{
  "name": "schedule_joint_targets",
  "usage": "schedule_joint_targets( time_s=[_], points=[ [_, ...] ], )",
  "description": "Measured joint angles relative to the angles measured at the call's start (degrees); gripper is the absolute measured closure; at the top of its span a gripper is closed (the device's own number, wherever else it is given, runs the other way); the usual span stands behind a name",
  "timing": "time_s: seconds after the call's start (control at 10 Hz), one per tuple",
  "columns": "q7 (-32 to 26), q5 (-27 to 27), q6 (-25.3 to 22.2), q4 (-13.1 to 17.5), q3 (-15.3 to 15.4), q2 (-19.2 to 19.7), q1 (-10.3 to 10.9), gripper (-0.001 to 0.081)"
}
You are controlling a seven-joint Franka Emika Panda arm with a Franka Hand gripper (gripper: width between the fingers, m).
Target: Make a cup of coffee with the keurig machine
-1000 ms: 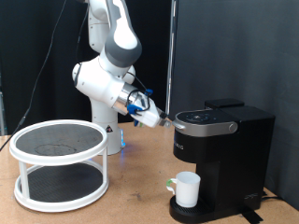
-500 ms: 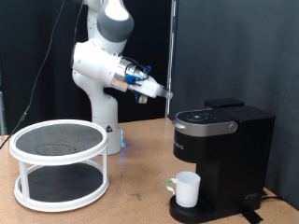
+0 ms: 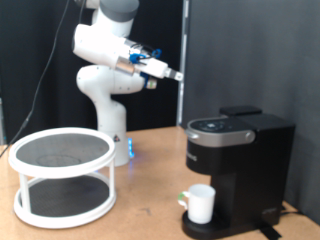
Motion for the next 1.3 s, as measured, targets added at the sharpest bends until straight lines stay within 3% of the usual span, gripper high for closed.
schedule_joint_targets(
  time_s=[0.3,0.5,0.7,0.9,1.1,1.3],
  points=[
    [-5.0,2.3,0.3,2.4,0.9,0.2,0.7,0.0072],
    [-2.8,-7.3,1.2,6.6,3.9,1.2,0.6,0.0072],
    [7.0,-19.7,-1.2,12.3,6.9,3.9,0.5,0.0072],
    [14.3,-28.0,-5.7,18.6,8.5,8.2,0.5,0.0072],
    [17.4,-30.1,-6.5,23.3,9.6,12.7,0.5,0.0072],
    [16.4,-31.1,-6.4,23.4,9.7,12.6,0.5,0.0072]
  ],
)
